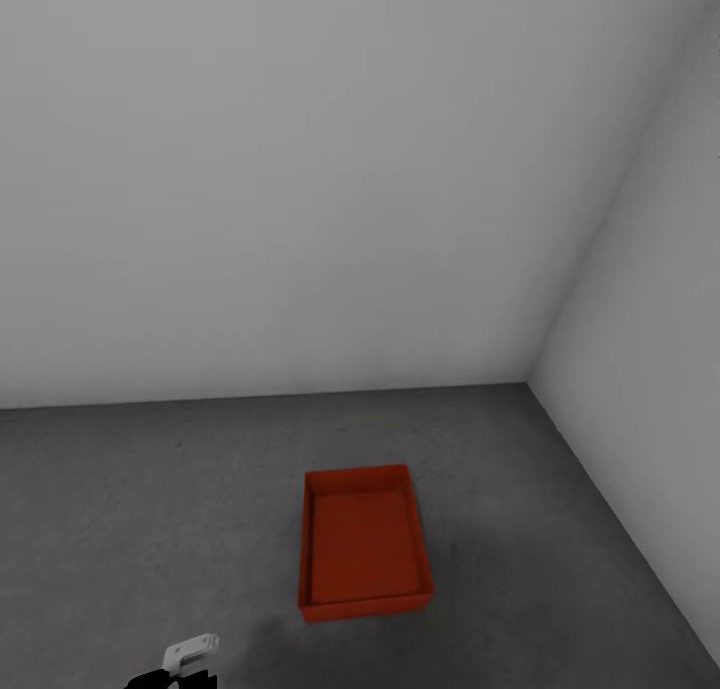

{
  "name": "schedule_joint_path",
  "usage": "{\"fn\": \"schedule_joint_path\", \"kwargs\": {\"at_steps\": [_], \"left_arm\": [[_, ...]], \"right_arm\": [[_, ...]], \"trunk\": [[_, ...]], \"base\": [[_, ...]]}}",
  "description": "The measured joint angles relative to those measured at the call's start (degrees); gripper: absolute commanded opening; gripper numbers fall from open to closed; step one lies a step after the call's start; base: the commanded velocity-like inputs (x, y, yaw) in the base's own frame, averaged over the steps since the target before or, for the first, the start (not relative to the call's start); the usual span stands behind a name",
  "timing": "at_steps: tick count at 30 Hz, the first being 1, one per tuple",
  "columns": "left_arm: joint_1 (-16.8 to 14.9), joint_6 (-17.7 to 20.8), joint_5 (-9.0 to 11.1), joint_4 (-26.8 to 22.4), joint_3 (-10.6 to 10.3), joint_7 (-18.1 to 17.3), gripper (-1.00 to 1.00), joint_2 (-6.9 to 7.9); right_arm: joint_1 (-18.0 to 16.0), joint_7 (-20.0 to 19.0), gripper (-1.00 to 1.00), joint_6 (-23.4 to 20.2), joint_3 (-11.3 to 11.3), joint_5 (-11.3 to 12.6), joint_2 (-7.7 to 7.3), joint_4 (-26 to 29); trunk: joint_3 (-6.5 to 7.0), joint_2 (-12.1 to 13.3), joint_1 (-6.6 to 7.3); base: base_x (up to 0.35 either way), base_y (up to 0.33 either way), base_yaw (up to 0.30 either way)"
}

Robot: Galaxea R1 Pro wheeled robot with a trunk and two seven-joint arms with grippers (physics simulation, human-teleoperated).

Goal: Move the two storage containers from the living room to the garage. In the garage, place one container on the floor and stack the other container on top of it (either order is fine).

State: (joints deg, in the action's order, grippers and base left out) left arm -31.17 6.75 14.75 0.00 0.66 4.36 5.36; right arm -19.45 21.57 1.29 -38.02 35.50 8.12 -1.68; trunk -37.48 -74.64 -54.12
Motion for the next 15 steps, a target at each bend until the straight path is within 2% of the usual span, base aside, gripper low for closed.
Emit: {"fn": "schedule_joint_path", "kwargs": {"at_steps": [15], "left_arm": [[0.0,0.0,0.0,0.0,0.0,0.0,1.0,0.0]], "right_arm": [[0.0,0.02,1.0,1.08,0.01,-0.19,-0.22,0.06]], "trunk": [[0.42,0.0,0.0]], "base": [[0.0,0.0,0.0]]}}
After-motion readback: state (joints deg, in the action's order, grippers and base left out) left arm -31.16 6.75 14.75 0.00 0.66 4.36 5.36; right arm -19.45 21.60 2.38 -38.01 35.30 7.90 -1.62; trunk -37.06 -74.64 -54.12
